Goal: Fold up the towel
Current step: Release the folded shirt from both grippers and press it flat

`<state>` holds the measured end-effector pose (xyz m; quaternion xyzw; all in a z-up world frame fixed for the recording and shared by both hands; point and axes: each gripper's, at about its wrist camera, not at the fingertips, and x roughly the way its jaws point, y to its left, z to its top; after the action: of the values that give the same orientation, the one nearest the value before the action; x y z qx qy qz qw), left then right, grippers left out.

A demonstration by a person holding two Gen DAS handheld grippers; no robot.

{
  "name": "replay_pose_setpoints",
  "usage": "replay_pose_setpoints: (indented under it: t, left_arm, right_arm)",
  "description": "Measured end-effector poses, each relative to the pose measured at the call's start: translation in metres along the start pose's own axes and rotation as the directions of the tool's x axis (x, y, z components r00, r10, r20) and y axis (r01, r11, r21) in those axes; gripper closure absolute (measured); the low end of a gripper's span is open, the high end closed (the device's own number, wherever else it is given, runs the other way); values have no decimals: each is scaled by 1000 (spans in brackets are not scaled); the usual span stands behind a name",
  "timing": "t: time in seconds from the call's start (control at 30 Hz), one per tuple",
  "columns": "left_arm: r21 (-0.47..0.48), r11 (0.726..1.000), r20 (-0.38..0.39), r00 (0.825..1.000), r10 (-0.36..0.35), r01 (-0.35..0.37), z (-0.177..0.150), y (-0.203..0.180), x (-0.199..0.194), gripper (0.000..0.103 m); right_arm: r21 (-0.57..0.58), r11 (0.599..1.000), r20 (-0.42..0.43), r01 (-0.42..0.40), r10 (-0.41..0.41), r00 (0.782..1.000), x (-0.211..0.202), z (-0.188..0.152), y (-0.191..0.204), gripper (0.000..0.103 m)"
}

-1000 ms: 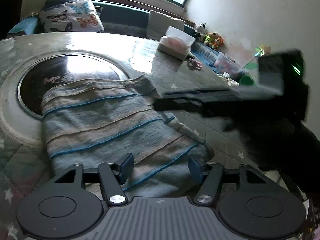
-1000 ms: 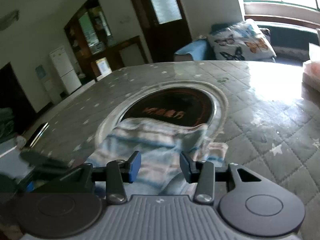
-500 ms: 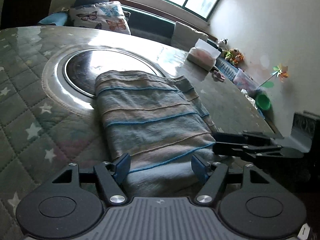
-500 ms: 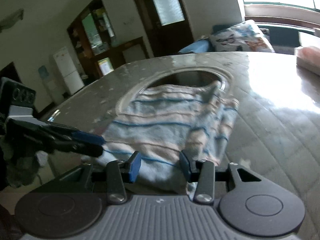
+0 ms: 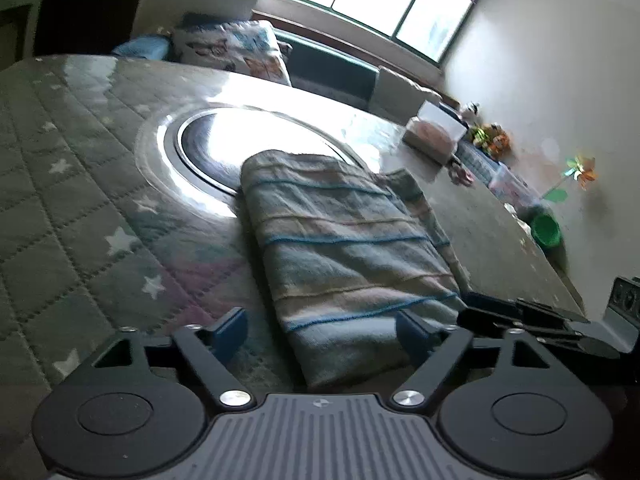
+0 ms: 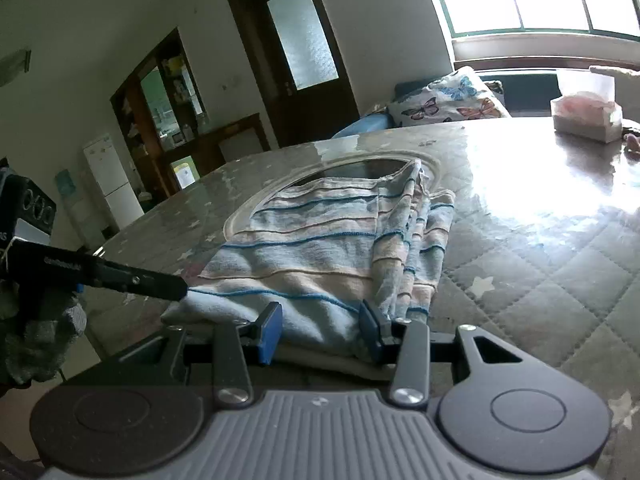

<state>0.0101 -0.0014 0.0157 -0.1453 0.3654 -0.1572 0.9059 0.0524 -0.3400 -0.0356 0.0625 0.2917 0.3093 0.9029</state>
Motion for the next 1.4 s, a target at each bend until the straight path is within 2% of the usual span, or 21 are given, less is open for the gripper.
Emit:
replay_pose_setpoints:
  t: [0.03,0.1,0.13,0.33,0.47,0.53,0.77,0.93,1.03,1.4]
  left_arm:
    - [-3,1000,7,1000,5,-5,0,0,-2,13]
    - [-11,1000,24,1000,14,-13,0,-1,-7,2]
    - [-12,1000,38,999,19,-19,0,-1,-10,0]
    - [-20,998,83,994,68,-66,13,-1,-8,0]
    - [-41,997,93,993,72,-68,27,1,-1,0]
    - [-25,997,97,992,78,-75,35,-1,3,0]
    - [-25,993,67,990,120,-119,58,3,26,0]
    - [-10,987,42,986,160,-160,76,4,47,0]
    - [3,983,34,982,186,-186,86,5,59,0]
    - [34,966,-16,967,256,-255,109,18,97,0]
  right_arm:
    - [-9,1000,0,7,-7,1000,-1,2,2,56]
    - [-31,1000,5,3,-3,1000,-5,6,7,43]
    - [-43,999,9,1,-1,1000,-6,9,10,42]
    - [-54,998,36,-15,17,999,-1,25,13,33]
    - [-53,998,11,-20,20,1000,14,33,12,30]
    - [-60,998,-3,-19,19,1000,19,35,11,25]
    - [-21,1000,-84,9,-10,996,34,45,-12,21]
    - [-47,999,-64,-21,18,998,43,70,-15,20]
    - [-73,997,-63,-38,33,997,57,84,-14,15]
    - [-84,995,-128,-45,34,991,107,104,-30,13]
